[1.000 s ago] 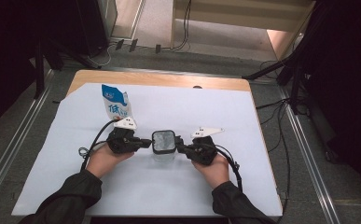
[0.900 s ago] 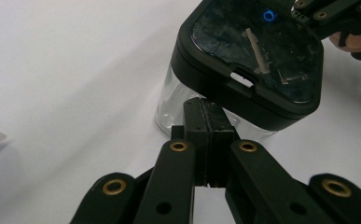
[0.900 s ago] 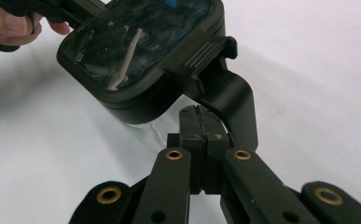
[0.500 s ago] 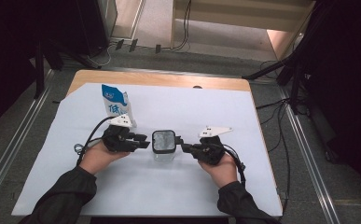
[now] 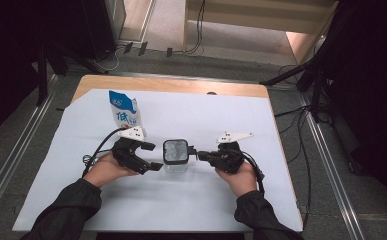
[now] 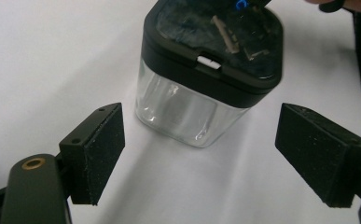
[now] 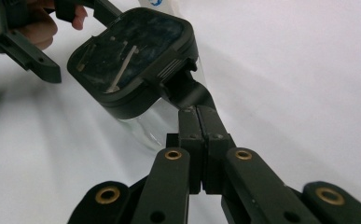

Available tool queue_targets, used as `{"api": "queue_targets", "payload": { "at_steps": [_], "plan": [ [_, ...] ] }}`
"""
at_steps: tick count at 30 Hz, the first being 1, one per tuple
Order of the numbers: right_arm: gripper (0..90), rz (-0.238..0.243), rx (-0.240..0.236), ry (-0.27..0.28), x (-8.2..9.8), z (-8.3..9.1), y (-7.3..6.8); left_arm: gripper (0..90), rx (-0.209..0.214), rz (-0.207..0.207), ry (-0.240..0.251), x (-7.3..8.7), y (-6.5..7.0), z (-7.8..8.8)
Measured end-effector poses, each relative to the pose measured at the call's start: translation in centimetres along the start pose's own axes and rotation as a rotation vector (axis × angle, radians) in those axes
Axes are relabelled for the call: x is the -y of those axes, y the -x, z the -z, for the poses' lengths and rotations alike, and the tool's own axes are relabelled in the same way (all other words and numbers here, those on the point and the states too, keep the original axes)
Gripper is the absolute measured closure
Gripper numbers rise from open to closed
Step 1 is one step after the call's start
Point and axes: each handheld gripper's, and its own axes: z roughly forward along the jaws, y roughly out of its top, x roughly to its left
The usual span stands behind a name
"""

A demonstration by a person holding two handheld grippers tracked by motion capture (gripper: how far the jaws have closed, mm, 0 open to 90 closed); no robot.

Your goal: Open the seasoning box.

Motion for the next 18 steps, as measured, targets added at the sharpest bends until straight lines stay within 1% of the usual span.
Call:
{"api": "queue_targets", "payload": {
  "at_steps": [1, 4, 5, 6, 8, 9, 11, 13, 15, 16, 17, 18],
  "plan": [
    [90.0, -0.006, 0.003, -0.001, 0.0, -0.2, 0.2, 15.5, 0.011, 0.002, 0.001, 0.0, -0.1, -0.2],
    [90.0, -0.011, 0.002, -0.003, -0.1, -0.3, 0.3, 15.5, 0.017, 0.004, 0.009, -0.1, 0.0, -0.6],
    [90.0, -0.010, 0.001, -0.003, -0.1, -0.4, 0.5, 15.5, 0.009, -0.005, 0.005, -0.2, 0.0, -0.8],
    [90.0, -0.010, 0.001, -0.003, -0.1, -0.4, 0.5, 15.5, 0.009, -0.005, 0.005, -0.2, 0.0, -0.8],
    [90.0, -0.014, 0.003, 0.000, -0.2, -0.5, 0.5, 15.5, 0.017, -0.002, 0.006, -0.4, 0.1, -1.1],
    [90.0, -0.029, 0.001, 0.002, -0.1, -0.6, 0.6, 15.4, 0.036, -0.004, 0.001, -0.7, 0.2, -1.4],
    [90.0, -0.031, 0.000, 0.003, -0.1, -0.6, 0.7, 15.3, 0.040, -0.011, -0.004, -0.8, 0.3, -1.6],
    [90.0, -0.034, 0.002, 0.002, -0.1, -0.7, 0.8, 14.4, 0.031, -0.027, -0.016, -1.1, 0.3, -2.1],
    [90.0, -0.035, 0.003, 0.003, -0.1, -0.7, 0.8, 14.6, 0.034, -0.027, -0.010, -1.2, 0.3, -2.2],
    [90.0, -0.038, 0.003, 0.003, 0.0, -0.7, 0.8, 14.6, 0.034, -0.037, -0.007, -1.2, 0.2, -2.4],
    [90.0, -0.036, 0.005, 0.004, 0.0, -0.7, 0.7, 16.3, 0.021, -0.052, -0.006, -1.2, 0.2, -2.6],
    [90.0, -0.036, 0.005, 0.004, 0.0, -0.7, 0.7, 16.1, 0.021, -0.052, -0.006, -1.2, 0.2, -2.6]
  ]
}}
